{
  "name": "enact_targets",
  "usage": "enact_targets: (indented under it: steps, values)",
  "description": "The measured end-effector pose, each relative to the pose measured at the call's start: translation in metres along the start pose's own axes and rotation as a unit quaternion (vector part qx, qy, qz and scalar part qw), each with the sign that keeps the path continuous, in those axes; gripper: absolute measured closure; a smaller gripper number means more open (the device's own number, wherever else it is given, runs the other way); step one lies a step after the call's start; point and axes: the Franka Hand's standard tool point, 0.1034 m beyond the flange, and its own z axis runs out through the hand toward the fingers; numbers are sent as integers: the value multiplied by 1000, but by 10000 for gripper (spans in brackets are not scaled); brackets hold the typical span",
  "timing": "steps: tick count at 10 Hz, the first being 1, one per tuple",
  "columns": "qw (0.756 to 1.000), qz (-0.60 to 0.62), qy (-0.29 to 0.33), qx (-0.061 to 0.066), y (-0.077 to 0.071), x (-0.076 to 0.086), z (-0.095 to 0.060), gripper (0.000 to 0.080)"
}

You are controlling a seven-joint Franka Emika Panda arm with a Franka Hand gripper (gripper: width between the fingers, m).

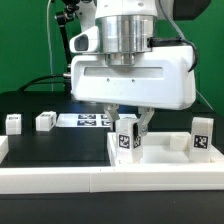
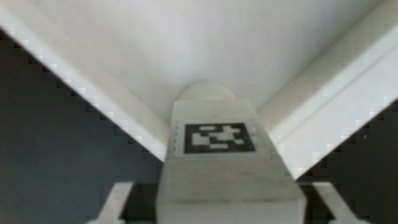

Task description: Assemble square table

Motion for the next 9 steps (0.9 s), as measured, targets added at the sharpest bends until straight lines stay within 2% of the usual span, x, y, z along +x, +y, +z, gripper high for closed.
enact_targets:
  steps: [1,5,9]
  values:
    - [999,47,-2,4,0,0,0,509]
    - [970,242,-5,4,-1,-4,1,509]
    - [922,386,-12,9,-1,-3,1,509]
